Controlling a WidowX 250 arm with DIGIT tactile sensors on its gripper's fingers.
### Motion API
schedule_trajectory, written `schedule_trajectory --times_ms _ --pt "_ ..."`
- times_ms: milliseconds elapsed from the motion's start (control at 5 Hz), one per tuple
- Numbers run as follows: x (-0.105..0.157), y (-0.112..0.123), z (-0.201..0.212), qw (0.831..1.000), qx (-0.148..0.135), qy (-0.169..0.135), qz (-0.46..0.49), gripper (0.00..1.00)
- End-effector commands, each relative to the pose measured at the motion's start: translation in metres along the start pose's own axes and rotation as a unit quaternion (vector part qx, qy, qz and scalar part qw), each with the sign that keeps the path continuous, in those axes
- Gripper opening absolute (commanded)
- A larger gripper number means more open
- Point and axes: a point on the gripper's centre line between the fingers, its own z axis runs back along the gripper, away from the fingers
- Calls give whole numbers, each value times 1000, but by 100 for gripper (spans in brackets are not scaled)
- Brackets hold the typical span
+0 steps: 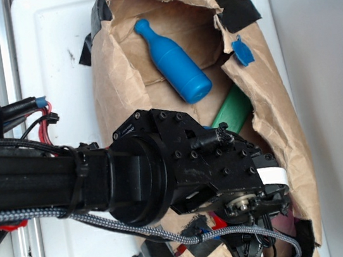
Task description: Grab the carrot.
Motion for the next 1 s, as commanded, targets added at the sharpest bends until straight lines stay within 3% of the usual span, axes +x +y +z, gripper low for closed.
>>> schedule_trajectory --times_ms 0,200,400,800 --pt "2 16 40 998 40 -27 37 0" --pt "3 33 89 987 111 -51 108 0" --pt "-3 46 144 975 143 -78 152 0" --pt "-11 45 206 961 178 -125 170 0"
